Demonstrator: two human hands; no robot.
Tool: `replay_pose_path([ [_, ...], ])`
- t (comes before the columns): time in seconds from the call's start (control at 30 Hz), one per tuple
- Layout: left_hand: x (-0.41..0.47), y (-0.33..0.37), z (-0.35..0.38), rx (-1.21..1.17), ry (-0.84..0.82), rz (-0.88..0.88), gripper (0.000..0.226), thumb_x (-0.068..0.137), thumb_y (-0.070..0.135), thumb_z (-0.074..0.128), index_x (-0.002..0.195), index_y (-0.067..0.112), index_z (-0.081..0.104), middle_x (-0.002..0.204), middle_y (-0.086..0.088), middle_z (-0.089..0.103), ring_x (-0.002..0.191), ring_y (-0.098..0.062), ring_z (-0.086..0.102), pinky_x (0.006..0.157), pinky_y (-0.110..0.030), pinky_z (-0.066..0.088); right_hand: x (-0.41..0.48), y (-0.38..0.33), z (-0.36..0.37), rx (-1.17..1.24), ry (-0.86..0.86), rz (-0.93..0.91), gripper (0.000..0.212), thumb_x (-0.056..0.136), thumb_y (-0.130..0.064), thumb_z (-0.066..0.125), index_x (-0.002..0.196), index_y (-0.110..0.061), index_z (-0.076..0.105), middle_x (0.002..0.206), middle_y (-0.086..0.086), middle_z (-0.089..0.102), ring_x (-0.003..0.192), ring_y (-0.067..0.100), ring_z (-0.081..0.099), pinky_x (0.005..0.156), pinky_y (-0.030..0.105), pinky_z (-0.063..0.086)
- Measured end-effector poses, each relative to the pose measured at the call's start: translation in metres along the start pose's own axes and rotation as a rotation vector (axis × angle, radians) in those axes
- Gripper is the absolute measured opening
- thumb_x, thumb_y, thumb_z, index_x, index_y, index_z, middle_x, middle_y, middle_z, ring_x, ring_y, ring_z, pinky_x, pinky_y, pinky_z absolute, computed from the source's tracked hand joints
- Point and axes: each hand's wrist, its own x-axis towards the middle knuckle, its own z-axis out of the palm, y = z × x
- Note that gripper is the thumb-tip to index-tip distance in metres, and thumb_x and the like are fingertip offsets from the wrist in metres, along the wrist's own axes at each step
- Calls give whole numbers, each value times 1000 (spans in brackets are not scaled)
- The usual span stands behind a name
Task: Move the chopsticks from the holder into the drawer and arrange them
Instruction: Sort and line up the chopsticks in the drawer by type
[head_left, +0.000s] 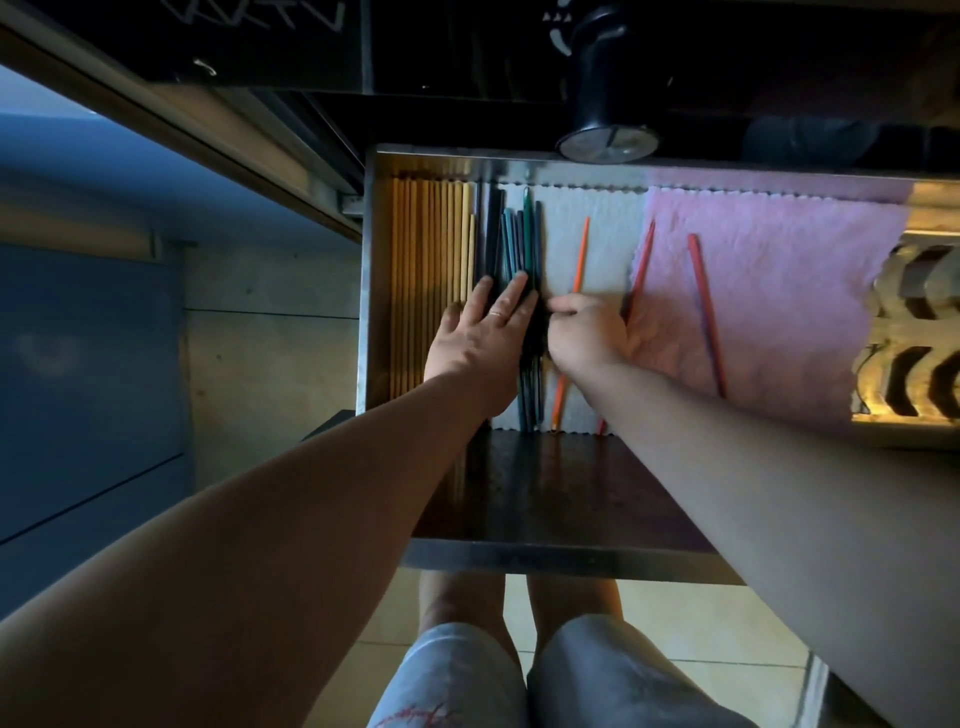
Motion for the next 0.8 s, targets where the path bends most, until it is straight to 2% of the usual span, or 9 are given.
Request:
replay_pose_path([
  [0.07, -1, -4, 3, 36, -25, 1, 85, 96, 11, 47, 155, 29, -10, 157, 14, -29, 148, -18, -19, 121, -46, 1, 1, 0, -2, 1, -4, 1, 34, 94, -10, 45, 122, -12, 65, 131, 7, 62, 122, 21, 56, 98, 19, 39],
  [0.17, -3, -8, 3, 54, -32, -19, 84, 97, 13, 46, 155, 26, -13, 156, 11, -33, 147, -17, -21, 120, -44, -3, 2, 0, -6, -30, 23, 10, 33, 93, -9, 46, 119, -14, 67, 128, 5, 64, 119, 20, 57, 86, 14, 37],
  [0.23, -5, -9, 5, 63, -28, -25, 85, 96, 12, 46, 154, 25, -15, 154, 9, -37, 147, -16, -22, 120, -43, -4, 1, 0, -4, -16, -12, 18, 33, 93, -10, 46, 119, -14, 67, 128, 5, 64, 120, 20, 57, 87, 14, 36],
  [0.33, -6, -11, 10, 57, -8, -33, 85, 95, 9, 43, 154, 23, -16, 152, 5, -41, 146, -16, -22, 121, -41, -4, -1, -1, 0, 20, -48, 6, 30, 92, -9, 49, 114, -10, 69, 123, 8, 67, 117, 22, 60, 94, 20, 42],
  [0.47, -6, -13, 11, 76, -15, 9, 84, 95, 11, 45, 155, 20, -13, 157, 2, -32, 147, -16, -22, 120, -41, -6, -3, -1, -3, -15, -29, 25, 27, 89, -5, 48, 104, -2, 71, 113, 16, 69, 108, 29, 62, 87, 25, 47],
  [0.57, -3, -14, 5, 140, -7, 19, 79, 96, 14, 40, 155, 19, -12, 159, 4, -28, 147, -17, -23, 120, -46, -7, -4, -2, 0, 20, -63, 38, 27, 87, -3, 49, 101, -2, 71, 110, 16, 70, 105, 30, 64, 90, 30, 51],
  [0.67, -1, -13, 0, 132, -5, -7, 78, 96, 15, 39, 155, 19, -11, 159, 5, -28, 147, -19, -23, 120, -49, -6, -6, -3, 0, 81, -79, 60, 28, 85, -1, 48, 102, 1, 71, 106, 20, 70, 99, 32, 66, 89, 40, 55],
  [0.8, -3, -9, 1, 115, 7, 3, 81, 95, 14, 40, 154, 22, -14, 157, 8, -31, 146, -18, -24, 120, -48, -6, -7, -3, 1, 98, -98, 82, 28, 85, -3, 48, 99, 0, 71, 100, 17, 72, 94, 31, 67, 86, 45, 57],
])
